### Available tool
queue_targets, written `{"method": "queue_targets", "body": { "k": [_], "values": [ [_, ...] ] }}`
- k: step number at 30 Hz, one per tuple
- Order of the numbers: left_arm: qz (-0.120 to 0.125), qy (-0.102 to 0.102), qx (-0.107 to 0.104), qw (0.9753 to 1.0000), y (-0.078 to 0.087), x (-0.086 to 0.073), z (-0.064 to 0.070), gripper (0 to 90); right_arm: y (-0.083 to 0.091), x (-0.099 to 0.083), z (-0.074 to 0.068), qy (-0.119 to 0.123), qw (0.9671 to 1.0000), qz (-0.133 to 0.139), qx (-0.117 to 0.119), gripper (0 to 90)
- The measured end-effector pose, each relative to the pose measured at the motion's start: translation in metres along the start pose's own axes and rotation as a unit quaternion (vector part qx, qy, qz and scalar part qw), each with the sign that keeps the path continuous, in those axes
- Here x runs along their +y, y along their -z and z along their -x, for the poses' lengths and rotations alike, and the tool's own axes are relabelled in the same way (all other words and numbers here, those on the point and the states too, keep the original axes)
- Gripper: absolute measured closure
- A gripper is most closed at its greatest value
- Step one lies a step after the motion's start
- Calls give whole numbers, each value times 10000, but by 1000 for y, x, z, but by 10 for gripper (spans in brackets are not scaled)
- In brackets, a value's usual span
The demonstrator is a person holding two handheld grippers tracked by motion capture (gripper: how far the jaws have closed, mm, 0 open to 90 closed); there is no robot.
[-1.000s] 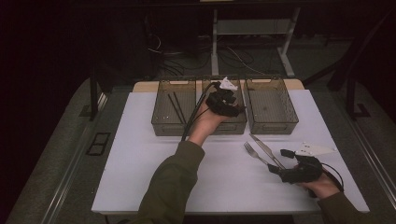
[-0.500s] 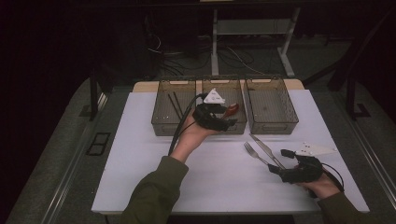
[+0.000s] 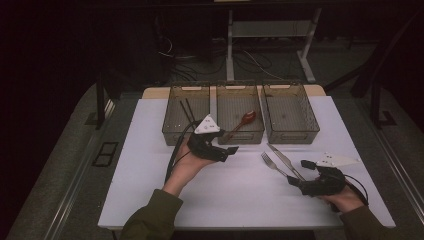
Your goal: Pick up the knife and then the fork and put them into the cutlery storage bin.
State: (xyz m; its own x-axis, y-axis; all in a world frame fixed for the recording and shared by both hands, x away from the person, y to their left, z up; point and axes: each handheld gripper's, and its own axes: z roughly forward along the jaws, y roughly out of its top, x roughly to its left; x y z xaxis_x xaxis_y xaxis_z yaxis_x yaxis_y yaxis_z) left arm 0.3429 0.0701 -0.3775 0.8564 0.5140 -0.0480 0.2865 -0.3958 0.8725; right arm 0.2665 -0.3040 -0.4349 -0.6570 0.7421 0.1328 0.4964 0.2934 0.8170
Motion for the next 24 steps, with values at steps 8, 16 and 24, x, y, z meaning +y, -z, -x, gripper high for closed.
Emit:
{"method": "queue_targets", "body": {
  "k": [8,16,24],
  "values": [
    [50,56,51,10000,28,-30,5,168,1,-1,1,-4,10000,11,-4,182],
    [94,25,107,9999,51,-59,11,101,1,0,1,-4,10000,40,21,182],
    [17,200,243,9995,65,-81,11,33,1,0,0,-19,10000,15,24,182]
  ]
}}
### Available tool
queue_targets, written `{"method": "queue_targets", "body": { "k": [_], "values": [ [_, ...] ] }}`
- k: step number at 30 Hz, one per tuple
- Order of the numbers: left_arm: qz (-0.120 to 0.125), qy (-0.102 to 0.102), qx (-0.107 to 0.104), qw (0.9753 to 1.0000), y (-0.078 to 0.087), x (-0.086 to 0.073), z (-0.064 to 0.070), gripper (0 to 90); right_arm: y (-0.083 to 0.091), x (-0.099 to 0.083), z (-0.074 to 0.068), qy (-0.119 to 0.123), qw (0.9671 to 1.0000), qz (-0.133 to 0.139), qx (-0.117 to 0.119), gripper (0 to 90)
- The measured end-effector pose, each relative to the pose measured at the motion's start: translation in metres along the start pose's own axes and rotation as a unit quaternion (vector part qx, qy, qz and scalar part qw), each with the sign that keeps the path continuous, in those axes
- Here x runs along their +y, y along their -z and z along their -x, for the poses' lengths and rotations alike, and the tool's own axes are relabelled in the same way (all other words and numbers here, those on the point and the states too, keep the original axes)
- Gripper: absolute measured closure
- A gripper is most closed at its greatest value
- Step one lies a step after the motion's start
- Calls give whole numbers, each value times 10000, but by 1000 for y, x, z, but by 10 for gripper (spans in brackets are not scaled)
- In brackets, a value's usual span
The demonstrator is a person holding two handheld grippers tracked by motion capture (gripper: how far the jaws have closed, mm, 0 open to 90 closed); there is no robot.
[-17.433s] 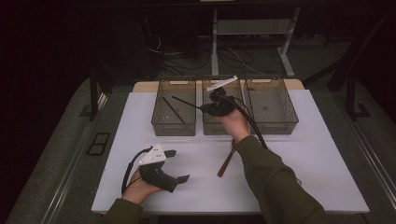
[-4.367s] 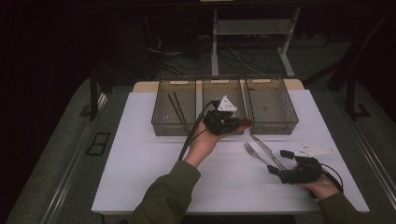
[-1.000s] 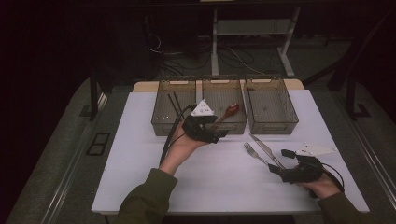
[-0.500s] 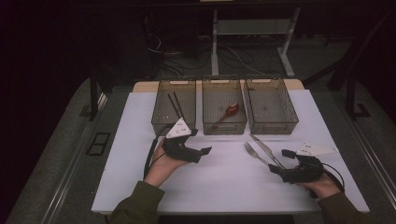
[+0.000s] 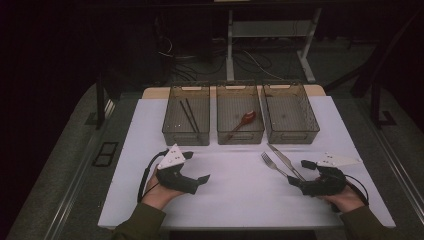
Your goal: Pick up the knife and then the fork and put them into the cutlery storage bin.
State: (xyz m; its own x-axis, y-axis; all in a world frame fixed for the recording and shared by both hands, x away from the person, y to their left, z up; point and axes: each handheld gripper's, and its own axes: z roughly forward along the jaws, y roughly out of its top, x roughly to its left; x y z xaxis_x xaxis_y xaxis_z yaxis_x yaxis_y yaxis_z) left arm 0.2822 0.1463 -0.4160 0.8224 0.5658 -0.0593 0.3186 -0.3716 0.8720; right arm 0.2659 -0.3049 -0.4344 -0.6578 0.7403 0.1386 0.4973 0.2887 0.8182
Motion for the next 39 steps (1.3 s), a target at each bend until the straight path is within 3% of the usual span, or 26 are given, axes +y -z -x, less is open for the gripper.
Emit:
{"method": "queue_targets", "body": {
  "k": [8,15,19,26,29,39],
  "values": [
    [-176,137,29,9997,9,-16,0,0,2,1,0,-58,10000,-57,45,182],
    [-163,123,-40,9998,10,-15,0,0,11,8,2,17,9996,-269,31,175],
    [-158,119,-112,9997,8,-16,1,0,14,11,4,208,9987,-472,-48,176],
    [-188,108,-204,9996,7,-16,2,0,14,12,12,59,9944,-1009,-313,180],
    [-196,109,-217,9995,7,-16,2,0,14,13,17,42,9923,-1164,-414,237],
    [-206,109,-229,9995,6,-16,3,0,9,18,22,35,9851,-1687,-328,468]
  ]
}}
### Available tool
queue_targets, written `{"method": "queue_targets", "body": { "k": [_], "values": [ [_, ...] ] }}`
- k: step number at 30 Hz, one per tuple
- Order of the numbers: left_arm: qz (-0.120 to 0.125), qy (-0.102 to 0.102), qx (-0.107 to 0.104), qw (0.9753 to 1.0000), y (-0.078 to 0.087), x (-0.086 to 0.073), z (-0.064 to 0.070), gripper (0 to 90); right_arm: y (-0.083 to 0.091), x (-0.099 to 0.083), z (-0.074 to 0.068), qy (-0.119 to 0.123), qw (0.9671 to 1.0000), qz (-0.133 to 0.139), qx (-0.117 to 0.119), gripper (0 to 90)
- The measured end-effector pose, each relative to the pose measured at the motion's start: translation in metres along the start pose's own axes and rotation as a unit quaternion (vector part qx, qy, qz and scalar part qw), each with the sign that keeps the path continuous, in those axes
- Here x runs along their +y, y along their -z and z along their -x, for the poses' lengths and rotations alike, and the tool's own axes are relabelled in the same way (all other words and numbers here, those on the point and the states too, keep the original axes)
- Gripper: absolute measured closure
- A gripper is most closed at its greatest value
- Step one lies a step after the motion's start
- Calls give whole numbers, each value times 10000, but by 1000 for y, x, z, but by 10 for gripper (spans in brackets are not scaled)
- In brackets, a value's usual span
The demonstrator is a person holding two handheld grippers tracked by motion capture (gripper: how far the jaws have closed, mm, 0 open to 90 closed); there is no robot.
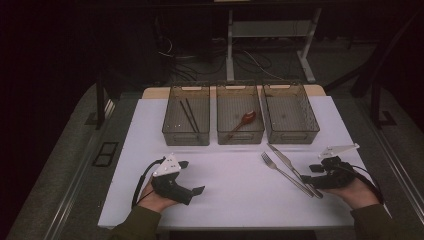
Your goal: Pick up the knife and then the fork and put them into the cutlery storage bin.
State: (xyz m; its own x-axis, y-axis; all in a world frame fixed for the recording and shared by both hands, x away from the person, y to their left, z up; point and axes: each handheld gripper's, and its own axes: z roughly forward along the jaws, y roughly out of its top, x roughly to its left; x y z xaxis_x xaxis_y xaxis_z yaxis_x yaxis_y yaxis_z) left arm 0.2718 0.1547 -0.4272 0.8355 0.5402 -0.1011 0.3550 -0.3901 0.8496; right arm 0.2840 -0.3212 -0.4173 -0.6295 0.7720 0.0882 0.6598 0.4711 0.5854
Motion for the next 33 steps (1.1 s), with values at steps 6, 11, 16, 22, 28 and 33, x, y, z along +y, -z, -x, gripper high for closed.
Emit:
{"method": "queue_targets", "body": {
  "k": [6,11,16,22,28,33],
  "values": [
    [-9,13,-19,10000,0,0,0,0,-6,8,1,14,9996,-264,25,574],
    [-19,8,-6,10000,0,0,0,0,-14,16,0,16,9990,-453,12,631],
    [-16,-9,-18,10000,-1,0,1,0,-22,24,-1,59,9972,-744,5,698],
    [-24,-9,-25,10000,-2,0,1,0,-30,32,-1,85,9944,-1053,-27,744],
    [-51,-22,-43,10000,-2,0,1,0,-36,35,-3,131,9920,-1252,-59,758],
    [-66,-19,-48,10000,-3,0,1,0,-39,40,-3,116,9895,-1442,-68,756]
  ]
}}
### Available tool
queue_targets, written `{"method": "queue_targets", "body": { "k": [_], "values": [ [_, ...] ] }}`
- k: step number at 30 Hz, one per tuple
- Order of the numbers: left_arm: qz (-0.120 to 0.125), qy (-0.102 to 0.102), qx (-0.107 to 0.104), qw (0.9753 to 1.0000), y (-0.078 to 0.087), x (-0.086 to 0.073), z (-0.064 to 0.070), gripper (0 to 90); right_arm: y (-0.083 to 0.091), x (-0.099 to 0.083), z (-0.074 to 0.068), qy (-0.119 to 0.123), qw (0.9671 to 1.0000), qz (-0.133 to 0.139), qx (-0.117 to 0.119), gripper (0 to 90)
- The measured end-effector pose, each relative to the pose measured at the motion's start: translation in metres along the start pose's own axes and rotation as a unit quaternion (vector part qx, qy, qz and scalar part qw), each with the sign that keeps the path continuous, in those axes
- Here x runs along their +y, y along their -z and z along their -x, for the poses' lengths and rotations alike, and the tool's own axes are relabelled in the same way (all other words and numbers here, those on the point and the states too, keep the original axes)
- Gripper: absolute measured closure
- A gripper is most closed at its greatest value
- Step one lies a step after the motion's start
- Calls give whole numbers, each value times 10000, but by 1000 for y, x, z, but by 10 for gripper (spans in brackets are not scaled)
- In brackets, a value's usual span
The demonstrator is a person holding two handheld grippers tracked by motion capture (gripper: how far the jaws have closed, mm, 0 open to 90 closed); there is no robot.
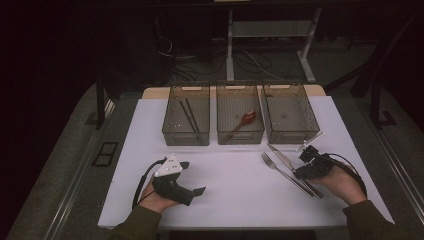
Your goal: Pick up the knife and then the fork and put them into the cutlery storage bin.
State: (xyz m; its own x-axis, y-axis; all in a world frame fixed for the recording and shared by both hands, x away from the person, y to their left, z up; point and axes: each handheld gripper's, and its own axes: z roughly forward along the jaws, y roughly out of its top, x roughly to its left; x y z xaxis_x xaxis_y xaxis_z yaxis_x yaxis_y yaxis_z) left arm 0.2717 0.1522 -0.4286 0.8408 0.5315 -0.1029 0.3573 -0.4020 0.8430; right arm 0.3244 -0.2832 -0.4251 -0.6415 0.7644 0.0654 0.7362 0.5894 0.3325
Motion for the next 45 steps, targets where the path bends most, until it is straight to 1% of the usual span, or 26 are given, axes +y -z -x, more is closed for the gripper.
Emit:
{"method": "queue_targets", "body": {
  "k": [4,5,8,12,14,19,21,22,23,24,25,26,28,29,36,41,45],
  "values": [
    [-11,-12,-4,10000,0,0,0,0,-1,7,-1,-68,9996,-266,-18,761],
    [-13,-8,-5,10000,0,0,0,0,-1,9,-1,-68,9995,-316,-50,762],
    [-3,-26,-6,10000,0,0,0,0,-2,12,0,-127,9990,-438,-18,771],
    [-18,-30,-8,10000,-1,-1,0,0,-2,14,1,-188,9986,-503,-33,790],
    [-39,-48,-13,10000,-1,0,0,0,-2,14,1,-173,9984,-526,-58,793],
    [-43,-59,-17,10000,-1,0,0,0,-2,13,0,-145,9987,-481,-62,798],
    [-38,-59,-16,10000,-1,0,0,0,-2,12,0,-137,9990,-433,-32,799],
    [-15,-53,-15,10000,-1,-1,0,0,-2,11,0,-140,9991,-401,-60,799],
    [-2,-37,-19,10000,-1,-1,0,0,-1,10,1,-97,9993,-364,-22,799],
    [1,-38,-21,10000,-1,0,0,0,-1,9,1,-120,9994,-329,-16,800],
    [4,-39,-24,10000,-1,0,0,0,-1,8,2,-84,9995,-293,-4,800],
    [2,-42,-27,10000,-1,0,0,0,0,7,2,-118,9996,-262,11,800],
    [7,-37,-29,10000,-1,0,0,0,1,5,3,-87,9997,-209,71,800],
    [12,-36,-29,10000,-1,0,0,0,1,4,4,-80,9998,-175,48,800],
    [8,-53,-19,10000,0,0,0,0,11,-6,11,-130,9994,176,255,799],
    [23,-57,-18,10000,0,0,-1,0,21,-12,14,-155,9979,509,362,799],
    [61,-42,-25,10000,1,0,-1,0,30,-15,17,-141,9953,840,472,799]
  ]
}}
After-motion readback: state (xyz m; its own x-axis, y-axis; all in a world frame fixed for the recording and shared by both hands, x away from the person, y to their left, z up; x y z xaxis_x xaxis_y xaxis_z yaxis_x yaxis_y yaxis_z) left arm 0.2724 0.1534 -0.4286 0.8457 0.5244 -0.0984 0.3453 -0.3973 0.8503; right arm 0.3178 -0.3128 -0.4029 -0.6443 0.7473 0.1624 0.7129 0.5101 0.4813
